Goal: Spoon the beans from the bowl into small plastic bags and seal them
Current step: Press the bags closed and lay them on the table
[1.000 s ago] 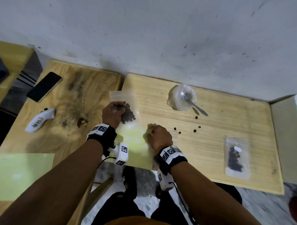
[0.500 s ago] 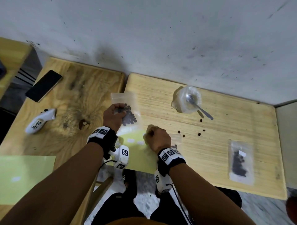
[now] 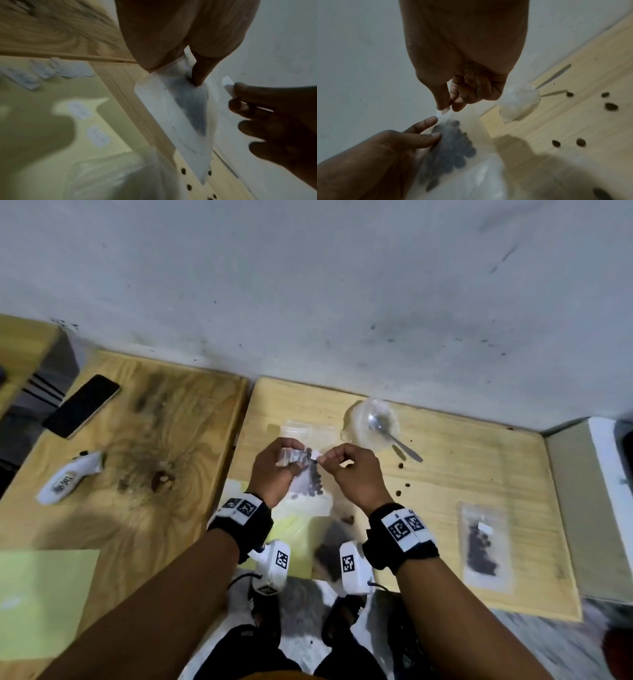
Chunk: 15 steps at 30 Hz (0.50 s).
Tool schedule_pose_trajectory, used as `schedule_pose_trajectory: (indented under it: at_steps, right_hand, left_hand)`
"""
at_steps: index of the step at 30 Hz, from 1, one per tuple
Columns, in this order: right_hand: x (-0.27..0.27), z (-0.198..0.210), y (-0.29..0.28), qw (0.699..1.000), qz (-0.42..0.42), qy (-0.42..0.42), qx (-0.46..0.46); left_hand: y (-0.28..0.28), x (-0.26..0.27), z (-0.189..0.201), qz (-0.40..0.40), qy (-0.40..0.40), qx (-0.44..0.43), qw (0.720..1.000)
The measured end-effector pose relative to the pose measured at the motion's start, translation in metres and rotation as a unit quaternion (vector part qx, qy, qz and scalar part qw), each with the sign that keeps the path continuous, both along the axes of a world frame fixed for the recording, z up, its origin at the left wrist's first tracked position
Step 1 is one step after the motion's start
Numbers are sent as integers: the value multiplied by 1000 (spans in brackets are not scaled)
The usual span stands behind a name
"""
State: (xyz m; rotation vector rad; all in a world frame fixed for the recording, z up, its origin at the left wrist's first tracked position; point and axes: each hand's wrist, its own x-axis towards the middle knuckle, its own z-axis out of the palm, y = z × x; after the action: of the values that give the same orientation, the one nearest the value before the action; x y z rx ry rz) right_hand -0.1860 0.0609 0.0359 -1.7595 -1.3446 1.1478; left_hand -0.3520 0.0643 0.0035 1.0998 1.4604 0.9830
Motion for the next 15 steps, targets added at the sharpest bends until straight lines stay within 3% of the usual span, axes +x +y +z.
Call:
schedule_pose_trajectory:
  at_steps: [8,12,15]
  right_hand:
    - [32,26,-6,987,-50,-148,25]
    - [45,28,-16,984,-101,-136,52]
    - [52,26,-21,991,-107,-65,37]
  left_hand:
    - [-11,52,23,-71,17,59,996]
    - [-15,65,27,-45,-18,52,997]
    - [-19,75,31,5,-52,23,998]
